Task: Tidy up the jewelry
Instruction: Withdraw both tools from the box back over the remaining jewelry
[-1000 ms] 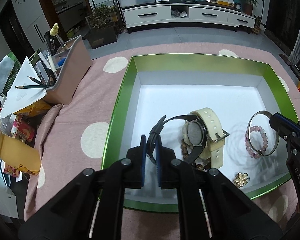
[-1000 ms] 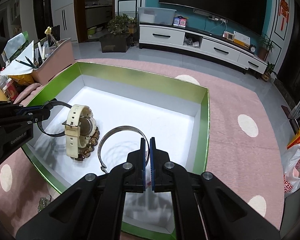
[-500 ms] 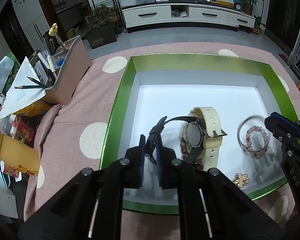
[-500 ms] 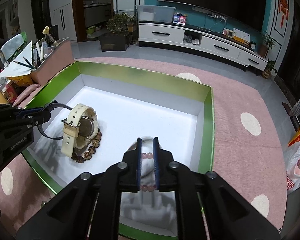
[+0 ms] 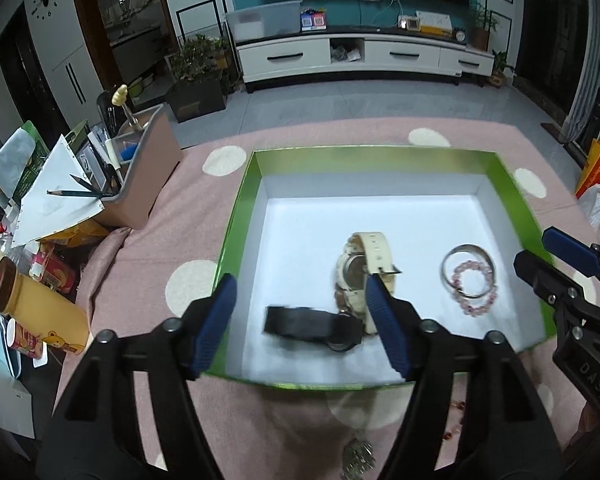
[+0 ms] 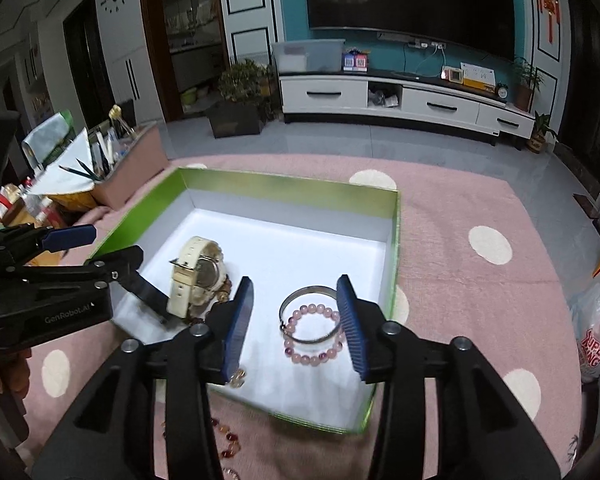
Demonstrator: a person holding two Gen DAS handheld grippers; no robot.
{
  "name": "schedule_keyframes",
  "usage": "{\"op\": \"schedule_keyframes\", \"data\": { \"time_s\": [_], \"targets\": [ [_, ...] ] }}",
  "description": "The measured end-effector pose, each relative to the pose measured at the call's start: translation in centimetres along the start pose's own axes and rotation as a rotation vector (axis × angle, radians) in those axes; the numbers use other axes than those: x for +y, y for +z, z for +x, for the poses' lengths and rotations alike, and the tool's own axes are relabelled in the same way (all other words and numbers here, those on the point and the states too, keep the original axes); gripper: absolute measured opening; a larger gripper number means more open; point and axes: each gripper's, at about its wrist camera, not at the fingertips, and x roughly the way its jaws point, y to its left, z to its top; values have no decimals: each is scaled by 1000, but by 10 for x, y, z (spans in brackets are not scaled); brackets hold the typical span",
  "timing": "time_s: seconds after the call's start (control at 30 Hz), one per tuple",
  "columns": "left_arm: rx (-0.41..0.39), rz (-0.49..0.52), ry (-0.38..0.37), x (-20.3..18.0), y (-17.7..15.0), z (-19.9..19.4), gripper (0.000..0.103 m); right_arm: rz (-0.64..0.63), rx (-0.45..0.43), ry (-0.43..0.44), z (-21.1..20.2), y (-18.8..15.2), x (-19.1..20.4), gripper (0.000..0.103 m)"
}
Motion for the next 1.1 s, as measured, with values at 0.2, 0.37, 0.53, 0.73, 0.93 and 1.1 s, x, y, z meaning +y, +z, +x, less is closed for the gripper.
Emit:
{"op": "schedule_keyframes", "data": {
  "time_s": [0.2, 0.37, 0.53, 0.73, 0.93, 1.1],
  "targets": [
    [11, -28, -75, 2, -19, -27, 91, 19, -28, 15, -39, -18, -4, 57],
    [33, -98, -120, 17, -48, -49, 94, 47, -21, 21, -66, -42, -10, 59],
    [32, -141, -113, 34, -78, -68, 94, 63, 3, 20, -88, -67, -15, 59],
    [52, -205, -119, 51, -112, -78, 94, 70, 28, 34, -101, -89, -11, 59],
    [79, -226, -147, 49, -136, -81, 94, 73, 57, 63, -104, -105, -1, 59],
    [89, -225, -165, 42, -146, -79, 94, 47, 83, 91, -101, -116, 11, 59]
  ]
}}
